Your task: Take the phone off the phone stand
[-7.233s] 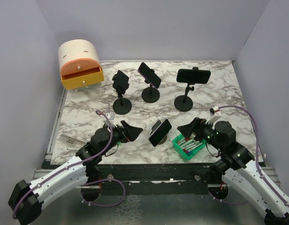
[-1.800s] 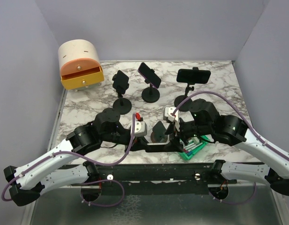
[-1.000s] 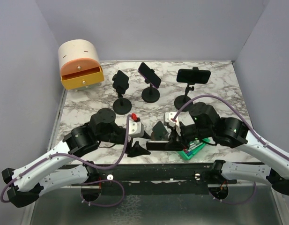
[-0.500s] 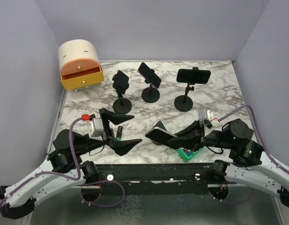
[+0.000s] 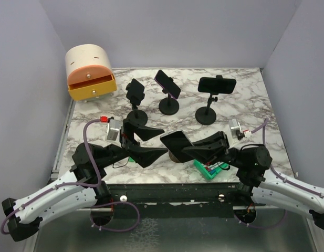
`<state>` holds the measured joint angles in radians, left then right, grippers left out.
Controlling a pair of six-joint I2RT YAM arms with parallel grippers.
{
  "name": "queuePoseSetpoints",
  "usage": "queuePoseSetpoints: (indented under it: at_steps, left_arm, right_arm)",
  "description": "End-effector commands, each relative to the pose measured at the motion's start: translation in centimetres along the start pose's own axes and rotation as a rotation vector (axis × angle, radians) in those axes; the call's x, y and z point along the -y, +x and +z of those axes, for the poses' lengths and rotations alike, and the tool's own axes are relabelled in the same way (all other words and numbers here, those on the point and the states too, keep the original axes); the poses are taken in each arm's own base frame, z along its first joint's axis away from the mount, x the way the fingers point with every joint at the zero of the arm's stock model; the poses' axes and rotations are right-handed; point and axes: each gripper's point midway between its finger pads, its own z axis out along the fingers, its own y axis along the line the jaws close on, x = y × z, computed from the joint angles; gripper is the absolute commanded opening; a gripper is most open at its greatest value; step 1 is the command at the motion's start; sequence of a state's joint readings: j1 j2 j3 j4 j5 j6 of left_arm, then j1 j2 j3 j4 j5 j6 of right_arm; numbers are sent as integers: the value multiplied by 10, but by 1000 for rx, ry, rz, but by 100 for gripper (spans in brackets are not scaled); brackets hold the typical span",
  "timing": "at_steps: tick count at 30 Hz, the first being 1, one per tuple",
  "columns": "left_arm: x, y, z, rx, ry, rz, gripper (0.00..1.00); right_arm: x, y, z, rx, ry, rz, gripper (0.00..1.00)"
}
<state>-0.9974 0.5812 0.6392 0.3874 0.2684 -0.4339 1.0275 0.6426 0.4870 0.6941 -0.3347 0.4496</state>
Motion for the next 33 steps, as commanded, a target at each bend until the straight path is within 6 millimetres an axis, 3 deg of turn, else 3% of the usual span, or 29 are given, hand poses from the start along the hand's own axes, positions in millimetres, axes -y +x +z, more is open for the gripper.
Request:
queuePoseSetpoints:
  at_steps: [1,7,15,22,28,33]
  left_arm:
    - [14,-13,5,81,73,-66,72]
    - [15,-14,16,117,98,-167,60]
    - [24,-8,30,86,172,-218,56]
    - [25,-13,31,105,181,-216,58]
    - [12,-8,35,115,121,-245,74]
    - [-1,-3,44,116,64,-300,68]
  right_arm:
    - [-17,-62,-1,293,-58,22,1]
    - [-16,-64,-6,361,-70,81,0]
    - [-8,-61,-9,386,-41,138,0]
    - [4,-56,-11,392,16,173,0]
    - [20,-53,-12,415,92,228,1]
    - [36,-50,-11,422,175,287,0]
